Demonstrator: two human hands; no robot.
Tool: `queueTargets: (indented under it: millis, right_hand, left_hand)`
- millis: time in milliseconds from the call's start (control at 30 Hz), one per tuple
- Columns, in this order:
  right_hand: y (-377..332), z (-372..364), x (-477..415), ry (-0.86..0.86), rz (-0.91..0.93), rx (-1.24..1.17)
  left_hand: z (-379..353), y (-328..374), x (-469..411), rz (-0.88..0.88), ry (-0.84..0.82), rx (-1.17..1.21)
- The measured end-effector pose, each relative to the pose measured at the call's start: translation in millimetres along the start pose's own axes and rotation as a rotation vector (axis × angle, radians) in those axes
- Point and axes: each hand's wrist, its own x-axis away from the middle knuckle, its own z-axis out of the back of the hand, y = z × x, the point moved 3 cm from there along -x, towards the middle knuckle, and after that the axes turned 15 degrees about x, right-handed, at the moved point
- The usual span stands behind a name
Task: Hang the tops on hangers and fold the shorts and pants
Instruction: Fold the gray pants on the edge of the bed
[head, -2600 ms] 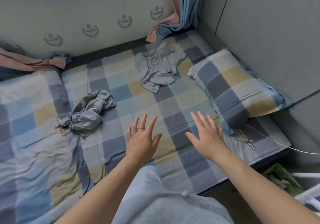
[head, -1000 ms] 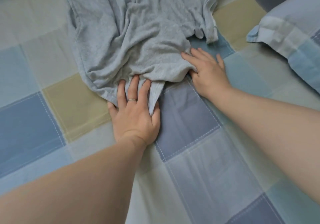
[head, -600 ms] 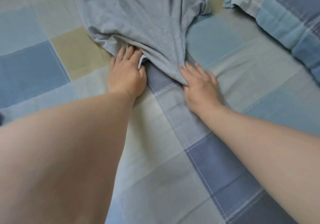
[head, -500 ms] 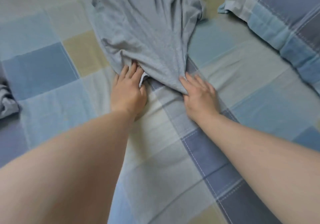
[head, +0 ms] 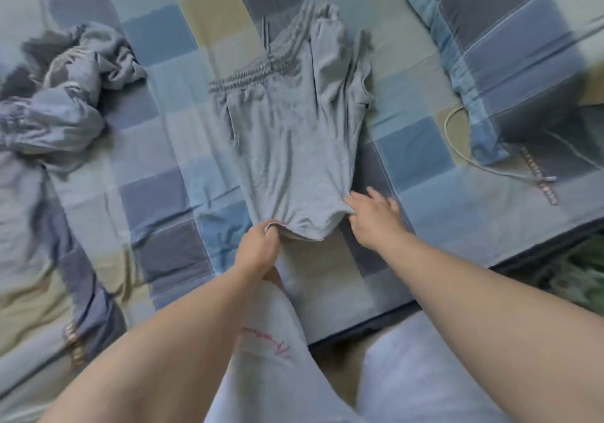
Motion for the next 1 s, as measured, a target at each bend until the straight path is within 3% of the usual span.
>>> queueTargets:
  millis: [167, 333, 567, 667, 1000]
  right_hand:
    - [14, 44, 129, -0.063, 0.029, -0.082]
    - [12, 87, 218, -0.126, 0.062, -0.231]
    - [-23, 133, 282, -0.062, 0.091, -0.306]
    - [-49, 150, 300, 0.007, 0.103, -0.416]
    - [-141, 233, 341, 0.354, 0.166, -0.610]
  left_hand:
    - [-5, 40, 129, 0.172, 0.100, 0.303]
    - [15, 68, 236, 0.265, 0.106, 0.422]
    - [74, 73, 306, 0.342, 0.162, 0.608]
    - [112, 78, 314, 0.303, 0.173, 0.643]
    - [250, 113, 328, -0.092, 0.279, 0.777]
